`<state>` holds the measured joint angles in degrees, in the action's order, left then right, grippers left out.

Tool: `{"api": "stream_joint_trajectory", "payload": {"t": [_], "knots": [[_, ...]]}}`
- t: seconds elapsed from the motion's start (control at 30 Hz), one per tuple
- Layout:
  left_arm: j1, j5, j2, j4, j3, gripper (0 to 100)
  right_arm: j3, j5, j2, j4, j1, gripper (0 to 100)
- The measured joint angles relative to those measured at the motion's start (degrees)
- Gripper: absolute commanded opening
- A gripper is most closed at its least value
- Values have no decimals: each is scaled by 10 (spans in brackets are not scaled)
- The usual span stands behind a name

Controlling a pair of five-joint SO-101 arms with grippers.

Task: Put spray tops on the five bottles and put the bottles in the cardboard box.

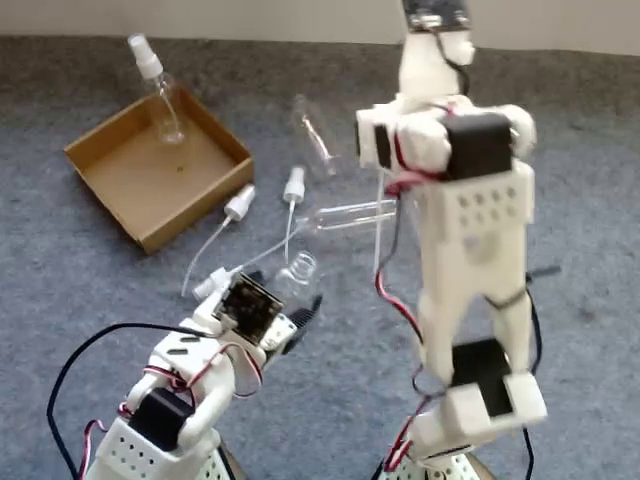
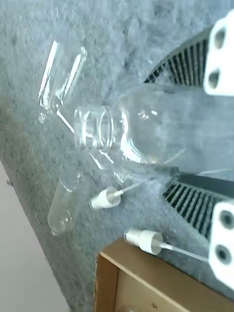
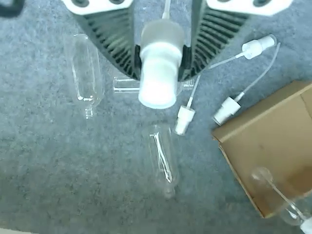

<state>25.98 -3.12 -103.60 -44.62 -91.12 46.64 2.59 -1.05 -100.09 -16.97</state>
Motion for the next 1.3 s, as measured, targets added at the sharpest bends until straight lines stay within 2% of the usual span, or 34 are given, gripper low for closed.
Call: {"api": "stream_joint_trajectory", "payload": {"t": [0.27,0.5,0.67,0.93,1.03,1.3], "knots": [[91,0,-3,0,-35,98,-122,0,185,0,2,5],[141,0,-3,25,-39,98,-230,-2,338,18,2,5],[161,0,-3,25,-39,98,-370,-2,431,92,2,5],[162,0,-3,25,-39,98,-644,-2,594,303,2,5],[162,0,-3,26,-44,98,-726,-2,646,351,2,5],[162,0,-3,28,-46,98,-765,-2,731,420,3,5]]}}
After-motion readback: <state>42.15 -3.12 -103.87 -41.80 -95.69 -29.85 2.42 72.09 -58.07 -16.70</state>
